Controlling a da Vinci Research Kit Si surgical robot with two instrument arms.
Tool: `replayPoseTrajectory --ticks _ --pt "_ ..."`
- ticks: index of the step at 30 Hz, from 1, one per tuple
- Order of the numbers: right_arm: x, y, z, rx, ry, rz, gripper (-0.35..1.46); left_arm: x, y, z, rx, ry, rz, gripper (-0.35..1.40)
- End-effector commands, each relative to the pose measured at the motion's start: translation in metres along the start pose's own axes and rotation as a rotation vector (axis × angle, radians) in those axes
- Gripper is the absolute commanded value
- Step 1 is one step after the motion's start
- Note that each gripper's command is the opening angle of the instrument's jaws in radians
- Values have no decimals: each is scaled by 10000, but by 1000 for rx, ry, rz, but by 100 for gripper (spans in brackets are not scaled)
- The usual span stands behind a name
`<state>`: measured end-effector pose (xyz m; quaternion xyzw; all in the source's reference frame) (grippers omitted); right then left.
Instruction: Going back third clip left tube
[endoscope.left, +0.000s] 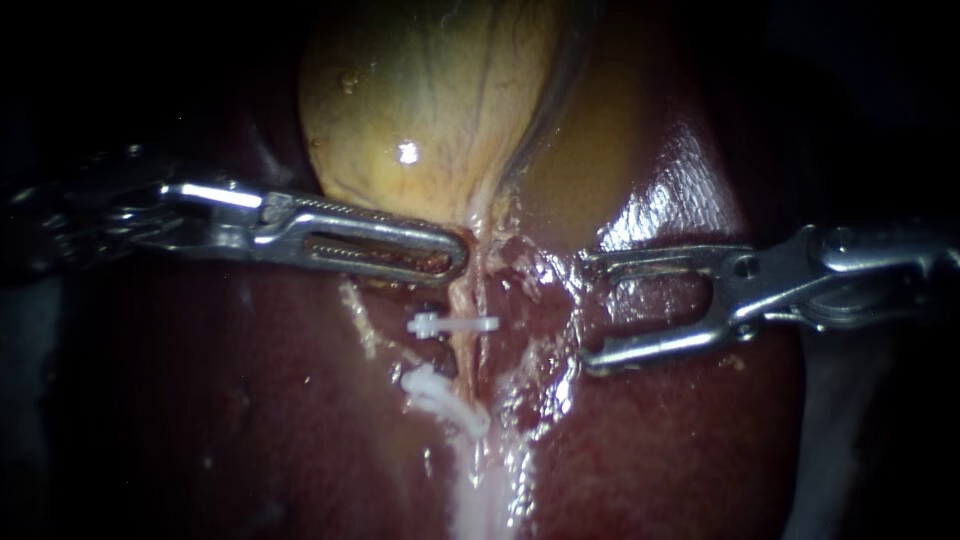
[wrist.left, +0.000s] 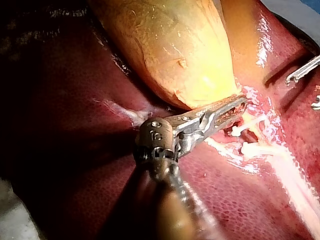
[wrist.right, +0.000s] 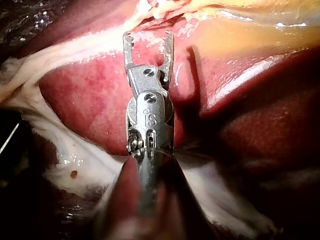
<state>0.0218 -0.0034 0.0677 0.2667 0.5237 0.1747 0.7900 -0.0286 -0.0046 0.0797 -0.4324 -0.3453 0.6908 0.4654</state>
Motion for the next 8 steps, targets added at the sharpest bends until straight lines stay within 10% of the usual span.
replayPoseTrajectory --ticks 1,8 --pt "0 -1 0 0 0 0 49 -1 0 -1 1 -1 0 -35" --pt "1 0 1 0 0 1 49 -2 -2 0 3 -3 2 -35"
